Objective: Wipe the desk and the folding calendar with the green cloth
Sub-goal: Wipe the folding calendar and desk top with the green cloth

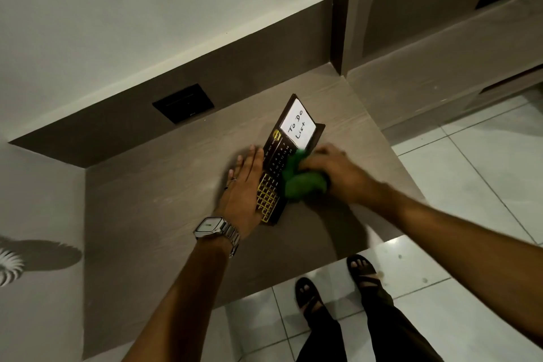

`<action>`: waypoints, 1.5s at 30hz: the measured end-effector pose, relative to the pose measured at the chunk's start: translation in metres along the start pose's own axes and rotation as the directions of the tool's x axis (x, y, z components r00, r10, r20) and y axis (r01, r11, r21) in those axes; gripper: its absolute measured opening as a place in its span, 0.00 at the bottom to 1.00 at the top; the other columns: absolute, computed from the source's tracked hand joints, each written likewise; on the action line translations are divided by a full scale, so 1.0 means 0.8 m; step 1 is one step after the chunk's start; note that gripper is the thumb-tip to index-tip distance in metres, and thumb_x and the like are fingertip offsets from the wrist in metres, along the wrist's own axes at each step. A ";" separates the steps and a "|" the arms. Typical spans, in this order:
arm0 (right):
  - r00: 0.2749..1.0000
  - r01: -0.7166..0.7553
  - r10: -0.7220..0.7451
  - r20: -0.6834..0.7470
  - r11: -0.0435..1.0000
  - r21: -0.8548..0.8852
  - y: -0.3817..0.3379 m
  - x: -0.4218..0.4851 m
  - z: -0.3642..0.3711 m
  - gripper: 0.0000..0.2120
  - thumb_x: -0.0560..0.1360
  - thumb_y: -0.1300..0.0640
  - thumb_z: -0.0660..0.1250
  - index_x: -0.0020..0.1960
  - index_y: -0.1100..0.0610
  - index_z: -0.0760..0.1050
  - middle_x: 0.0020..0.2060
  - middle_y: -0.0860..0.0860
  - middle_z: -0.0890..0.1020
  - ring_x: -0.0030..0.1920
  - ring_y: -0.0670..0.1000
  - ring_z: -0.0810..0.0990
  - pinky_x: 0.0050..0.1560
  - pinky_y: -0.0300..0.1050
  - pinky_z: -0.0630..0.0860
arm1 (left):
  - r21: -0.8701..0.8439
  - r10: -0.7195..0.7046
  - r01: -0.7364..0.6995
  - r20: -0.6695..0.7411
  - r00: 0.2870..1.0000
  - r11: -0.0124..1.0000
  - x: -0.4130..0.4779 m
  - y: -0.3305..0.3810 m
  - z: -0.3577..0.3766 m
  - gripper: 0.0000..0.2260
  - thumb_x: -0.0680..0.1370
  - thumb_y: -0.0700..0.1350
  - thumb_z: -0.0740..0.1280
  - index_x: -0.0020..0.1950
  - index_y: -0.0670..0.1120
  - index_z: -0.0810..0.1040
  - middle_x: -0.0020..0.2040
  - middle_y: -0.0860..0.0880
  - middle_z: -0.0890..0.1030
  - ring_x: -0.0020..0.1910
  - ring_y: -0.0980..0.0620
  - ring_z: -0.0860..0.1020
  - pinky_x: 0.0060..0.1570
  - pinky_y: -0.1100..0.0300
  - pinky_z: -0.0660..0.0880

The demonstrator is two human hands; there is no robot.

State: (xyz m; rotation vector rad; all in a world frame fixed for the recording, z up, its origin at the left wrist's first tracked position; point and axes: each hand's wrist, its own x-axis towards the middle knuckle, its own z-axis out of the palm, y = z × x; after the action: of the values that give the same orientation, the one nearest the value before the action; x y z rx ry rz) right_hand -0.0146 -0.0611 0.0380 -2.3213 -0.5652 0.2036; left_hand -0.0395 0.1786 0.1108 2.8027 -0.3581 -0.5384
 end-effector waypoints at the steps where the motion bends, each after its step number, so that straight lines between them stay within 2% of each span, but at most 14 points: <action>1: 0.997 -0.048 0.047 -0.068 0.999 -0.017 0.020 0.015 -0.015 0.18 0.70 0.51 0.69 0.60 0.44 0.76 0.57 0.55 0.77 0.59 0.57 0.72 0.60 0.52 0.69 | 0.003 0.001 -0.001 -0.001 1.000 1.000 0.000 0.000 0.001 0.55 0.69 0.35 0.74 0.74 0.54 0.31 0.77 0.53 0.34 0.76 0.49 0.35 0.71 0.51 0.36; 4: 0.967 -0.178 0.150 -0.207 0.977 -0.120 0.063 0.053 -0.054 0.20 0.71 0.60 0.70 0.61 0.47 0.78 0.58 0.54 0.81 0.59 0.58 0.69 0.57 0.49 0.67 | 0.001 0.002 -0.002 0.002 1.000 1.000 -0.001 0.001 0.001 0.56 0.69 0.36 0.74 0.72 0.55 0.29 0.76 0.53 0.33 0.75 0.50 0.35 0.71 0.51 0.36; 7: 0.957 -0.239 0.208 -0.203 0.960 -0.146 0.041 0.054 -0.037 0.19 0.72 0.58 0.69 0.60 0.44 0.77 0.61 0.52 0.79 0.62 0.58 0.69 0.61 0.55 0.68 | 0.004 -0.004 0.004 0.016 1.000 1.000 -0.001 0.000 0.002 0.56 0.69 0.36 0.74 0.72 0.56 0.29 0.76 0.53 0.32 0.75 0.49 0.35 0.74 0.49 0.38; 12: 0.996 0.089 -0.087 0.024 0.986 -0.140 -0.031 -0.016 0.036 0.19 0.71 0.49 0.70 0.61 0.43 0.75 0.63 0.48 0.77 0.66 0.57 0.67 0.62 0.54 0.59 | 0.004 0.003 -0.003 0.023 1.000 1.000 0.000 -0.004 0.005 0.57 0.68 0.39 0.76 0.75 0.54 0.30 0.74 0.55 0.30 0.75 0.49 0.34 0.74 0.48 0.38; 16: 0.993 -0.082 0.070 -0.090 0.986 -0.143 0.015 0.027 -0.027 0.19 0.71 0.53 0.71 0.61 0.42 0.75 0.61 0.54 0.75 0.62 0.57 0.69 0.60 0.58 0.69 | 0.016 0.002 -0.002 0.021 1.000 1.000 0.002 -0.006 0.008 0.59 0.67 0.37 0.76 0.72 0.57 0.27 0.75 0.56 0.30 0.75 0.50 0.34 0.73 0.48 0.38; 20: 0.960 -0.196 0.131 -0.249 0.946 -0.258 0.040 0.056 -0.063 0.19 0.73 0.56 0.69 0.63 0.46 0.74 0.63 0.48 0.78 0.63 0.56 0.67 0.58 0.57 0.63 | 0.015 0.000 0.000 0.018 1.000 1.000 0.001 -0.005 0.007 0.59 0.67 0.37 0.75 0.71 0.58 0.26 0.74 0.56 0.29 0.74 0.50 0.33 0.73 0.48 0.37; 22: 0.956 -0.221 0.172 -0.239 0.955 -0.196 0.023 0.045 -0.041 0.19 0.72 0.58 0.70 0.62 0.49 0.76 0.61 0.53 0.78 0.62 0.59 0.70 0.58 0.56 0.66 | 0.007 -0.004 0.004 0.016 1.000 1.000 0.001 -0.005 0.007 0.58 0.67 0.36 0.74 0.71 0.57 0.27 0.74 0.56 0.29 0.75 0.50 0.33 0.73 0.48 0.38; 24: 0.975 -0.139 0.114 -0.189 0.982 -0.125 -0.008 0.016 0.003 0.19 0.71 0.56 0.72 0.61 0.50 0.76 0.58 0.57 0.77 0.60 0.61 0.72 0.59 0.57 0.68 | -0.004 -0.006 0.006 0.013 1.000 1.000 0.002 -0.004 0.006 0.58 0.67 0.35 0.74 0.73 0.56 0.28 0.75 0.55 0.30 0.75 0.50 0.34 0.74 0.47 0.38; 28: 0.971 0.240 -0.233 0.057 0.953 -0.183 -0.048 -0.027 0.045 0.22 0.68 0.51 0.74 0.61 0.51 0.77 0.59 0.51 0.81 0.62 0.59 0.73 0.57 0.58 0.69 | -0.020 -0.003 0.004 0.022 1.000 1.000 0.002 -0.005 0.006 0.57 0.67 0.36 0.75 0.75 0.54 0.31 0.76 0.54 0.31 0.75 0.49 0.34 0.75 0.46 0.39; 33: 0.980 -0.160 0.118 -0.160 0.945 -0.286 0.028 0.036 -0.051 0.18 0.72 0.51 0.69 0.62 0.43 0.75 0.62 0.54 0.75 0.60 0.59 0.70 0.57 0.53 0.66 | -0.011 -0.001 0.001 0.025 1.000 1.000 0.002 -0.004 0.006 0.59 0.67 0.37 0.76 0.71 0.58 0.28 0.75 0.56 0.30 0.74 0.52 0.33 0.74 0.47 0.38; 35: 0.975 -0.205 0.155 -0.161 0.908 -0.365 0.037 0.057 -0.071 0.17 0.75 0.52 0.68 0.63 0.45 0.74 0.63 0.50 0.77 0.61 0.58 0.68 0.57 0.52 0.62 | -0.014 -0.007 0.008 0.028 1.000 1.000 0.002 -0.003 0.006 0.59 0.67 0.37 0.76 0.71 0.58 0.28 0.74 0.56 0.30 0.73 0.52 0.33 0.73 0.47 0.38; 38: 0.957 -0.248 0.202 -0.209 0.942 -0.225 0.007 0.038 -0.030 0.16 0.75 0.53 0.67 0.63 0.48 0.75 0.62 0.55 0.76 0.61 0.59 0.70 0.57 0.51 0.64 | -0.011 -0.014 0.015 0.030 0.999 1.000 0.002 -0.005 0.007 0.58 0.67 0.36 0.75 0.72 0.57 0.28 0.75 0.55 0.30 0.74 0.52 0.33 0.75 0.45 0.40; 41: 0.985 -0.092 0.072 -0.157 0.989 -0.120 -0.063 -0.028 0.052 0.17 0.72 0.43 0.64 0.58 0.46 0.76 0.59 0.52 0.77 0.60 0.57 0.72 0.58 0.49 0.68 | -0.032 -0.018 0.019 0.044 0.999 0.999 0.005 -0.006 0.008 0.58 0.67 0.38 0.75 0.74 0.55 0.29 0.76 0.55 0.30 0.75 0.50 0.33 0.75 0.45 0.39; 45: 0.931 0.313 -0.285 0.228 0.945 -0.096 -0.114 -0.068 0.115 0.18 0.70 0.50 0.71 0.59 0.46 0.76 0.58 0.45 0.80 0.61 0.52 0.70 0.59 0.57 0.70 | -0.008 -0.031 0.031 0.061 0.998 0.999 0.007 -0.005 0.005 0.58 0.67 0.36 0.75 0.71 0.57 0.28 0.75 0.56 0.31 0.75 0.49 0.34 0.74 0.45 0.39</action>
State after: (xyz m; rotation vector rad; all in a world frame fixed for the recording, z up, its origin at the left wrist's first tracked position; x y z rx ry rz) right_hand -0.1224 0.0299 0.0335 -2.3151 -1.0594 0.2766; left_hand -0.0354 0.1802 0.1045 2.7925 -0.3244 -0.6317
